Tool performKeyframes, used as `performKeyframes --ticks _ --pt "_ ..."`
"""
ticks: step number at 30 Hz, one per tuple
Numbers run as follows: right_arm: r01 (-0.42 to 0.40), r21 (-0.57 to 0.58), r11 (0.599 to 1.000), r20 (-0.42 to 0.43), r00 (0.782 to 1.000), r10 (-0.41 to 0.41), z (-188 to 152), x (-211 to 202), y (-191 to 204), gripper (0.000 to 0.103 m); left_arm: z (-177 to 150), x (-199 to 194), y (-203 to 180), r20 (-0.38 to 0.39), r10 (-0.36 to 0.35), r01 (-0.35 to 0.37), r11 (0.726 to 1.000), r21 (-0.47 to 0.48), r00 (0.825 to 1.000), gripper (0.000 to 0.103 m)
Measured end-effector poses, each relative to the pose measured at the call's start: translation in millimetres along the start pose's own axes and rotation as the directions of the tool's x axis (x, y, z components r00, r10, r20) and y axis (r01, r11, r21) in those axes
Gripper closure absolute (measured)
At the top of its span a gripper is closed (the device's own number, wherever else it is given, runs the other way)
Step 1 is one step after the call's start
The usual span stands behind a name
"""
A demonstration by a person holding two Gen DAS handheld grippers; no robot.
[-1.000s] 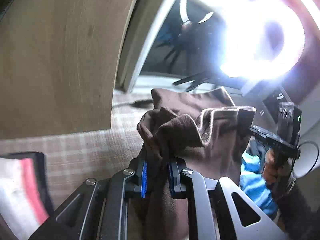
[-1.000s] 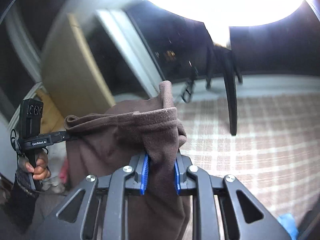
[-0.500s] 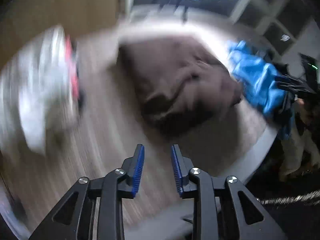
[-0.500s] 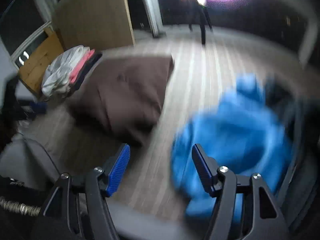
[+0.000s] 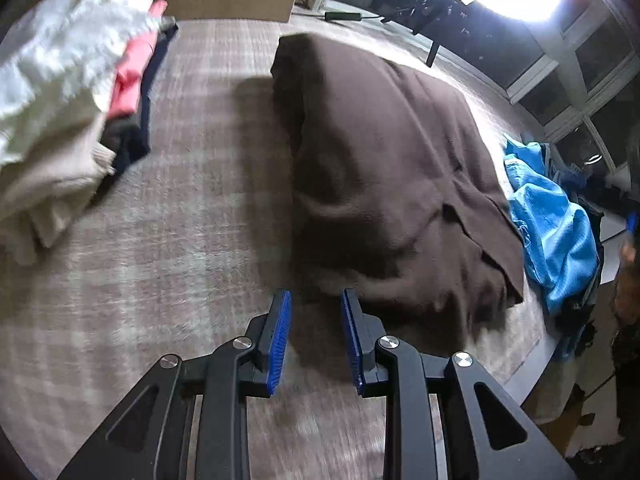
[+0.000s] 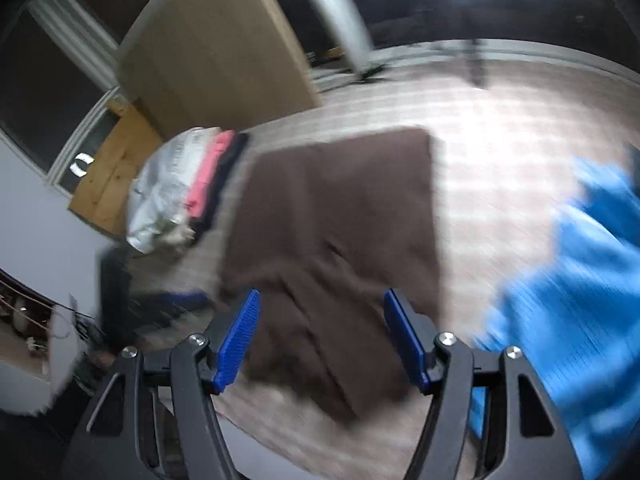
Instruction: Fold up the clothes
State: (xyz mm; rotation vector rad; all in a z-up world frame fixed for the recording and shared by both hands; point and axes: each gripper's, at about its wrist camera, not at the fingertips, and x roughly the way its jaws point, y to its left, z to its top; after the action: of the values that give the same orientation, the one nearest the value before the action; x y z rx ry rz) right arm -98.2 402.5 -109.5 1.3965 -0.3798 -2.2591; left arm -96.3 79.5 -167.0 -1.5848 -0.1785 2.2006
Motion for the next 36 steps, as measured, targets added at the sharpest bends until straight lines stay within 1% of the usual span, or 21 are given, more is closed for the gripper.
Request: performKeyframes --ticks 3,5,7,9,11,12,13,14,16,17,18,19,20,22,25,27,28,29,30,32,36 --pt "-0.028 -0.021 0.999 -0.077 0.997 0.026 45.9 52.0 40.7 0.039 -0.5 6.0 1.9 0.022 -0.013 0.013 1.0 -0.003 1.0 0.076" --pt "0.014 -0.063 0.998 -0.124 0.992 -0.022 68.7 90.2 68.8 0.039 0.2 7.7 2.4 0.041 -0.025 0.025 1.0 -0.01 0.999 0.075" --pt "0.103 -0.136 0.985 -0.159 0.979 -0.124 84.8 130.8 96.6 0.039 0.1 8.4 2.5 0.057 -0.041 0.042 0.999 -0.01 0.998 0.075" --pt "0.176 -0.198 0.964 -0.224 0.95 -0.219 87.6 167.0 115.4 0.039 -1.5 7.4 1.9 0.077 -0.083 0.084 0.996 -0.011 0.994 0.078" --pt "0.248 -0.271 0.93 -0.279 0.904 -0.323 83.5 194.2 129.7 0.039 -3.3 3.2 0.5 0.105 -0.112 0.113 0.994 0.0 0.988 0.084" --pt "0.284 -0.311 0.907 -0.289 0.881 -0.375 80.1 201.6 134.4 0.039 -4.5 2.2 0.7 0.102 -0.131 0.131 0.991 0.004 0.986 0.088" --pt "0.317 -0.348 0.882 -0.294 0.857 -0.424 77.0 208.0 138.6 0.039 -5.6 1.2 0.9 0.1 -0.149 0.149 0.989 0.008 0.984 0.094" --pt "0.34 -0.371 0.864 -0.295 0.839 -0.457 75.3 210.9 140.4 0.039 -6.7 0.0 1.2 0.098 -0.165 0.164 0.986 0.011 0.982 0.096" --pt "0.359 -0.38 0.852 -0.307 0.82 -0.482 74.6 213.7 139.2 0.039 -8.8 -6.3 1.4 0.115 -0.141 0.14 0.99 0.013 0.983 0.096" --pt "0.365 -0.378 0.85 -0.314 0.813 -0.489 75.0 214.5 138.0 0.04 -9.9 -10.2 1.0 0.129 -0.116 0.114 0.993 0.017 0.985 0.087" --pt "0.363 -0.362 0.859 -0.327 0.813 -0.481 77.3 213.9 135.4 0.041 -10.2 -12.3 0.4 0.137 -0.08 0.078 0.997 0.025 0.987 0.078" --pt "0.361 -0.348 0.865 -0.335 0.814 -0.475 79.1 213.0 133.0 0.043 -9.6 -11.0 1.5 0.138 -0.065 0.063 0.998 0.025 0.988 0.061" --pt "0.361 -0.344 0.867 -0.33 0.818 -0.472 79.5 211.5 131.5 0.053 -9.0 -9.7 2.7 0.138 -0.05 0.047 0.999 0.025 0.989 0.049" --pt "0.356 -0.335 0.872 -0.325 0.825 -0.462 80.4 208.3 128.5 0.093 -6.2 -0.6 4.2 0.107 -0.014 0.012 1.0 0.019 0.994 0.048" --pt "0.315 -0.308 0.897 -0.339 0.845 -0.414 81.2 200.7 123.5 0.095 -2.2 10.9 6.1 0.085 -0.036 0.036 0.999 0.006 0.996 0.051" --pt "0.289 -0.288 0.913 -0.348 0.857 -0.381 82.0 195.4 119.9 0.096 1.4 10.3 9.2 0.098 -0.074 0.076 0.997 -0.02 0.992 0.067" --pt "0.28 -0.269 0.922 -0.35 0.863 -0.364 83.2 191.8 117.7 0.096 1.8 8.6 10.6 0.096 -0.093 0.096 0.995 -0.033 0.991 0.072" --pt "0.268 -0.249 0.931 -0.352 0.87 -0.345 84.8 187.3 116.0 0.096 2.4 4.5 11.5 0.099 -0.113 0.117 0.992 -0.045 0.989 0.072" --pt "0.259 -0.232 0.938 -0.353 0.876 -0.329 86.3 182.9 114.9 0.096 2.2 -0.7 9.8 0.111 -0.1 0.105 0.994 -0.04 0.989 0.072" --pt "0.25 -0.216 0.944 -0.349 0.883 -0.314 88.3 174.9 116.7 0.097 2.2 -10.3 5.2 0.138 -0.08 0.085 0.996 -0.027 0.987 0.067" --pt "0.252 -0.208 0.945 -0.342 0.887 -0.311 91.1 167.9 116.9 0.097 4.5 -14.2 -11.1 0.152 -0.091 0.088 0.996 0.025 0.984 0.06"
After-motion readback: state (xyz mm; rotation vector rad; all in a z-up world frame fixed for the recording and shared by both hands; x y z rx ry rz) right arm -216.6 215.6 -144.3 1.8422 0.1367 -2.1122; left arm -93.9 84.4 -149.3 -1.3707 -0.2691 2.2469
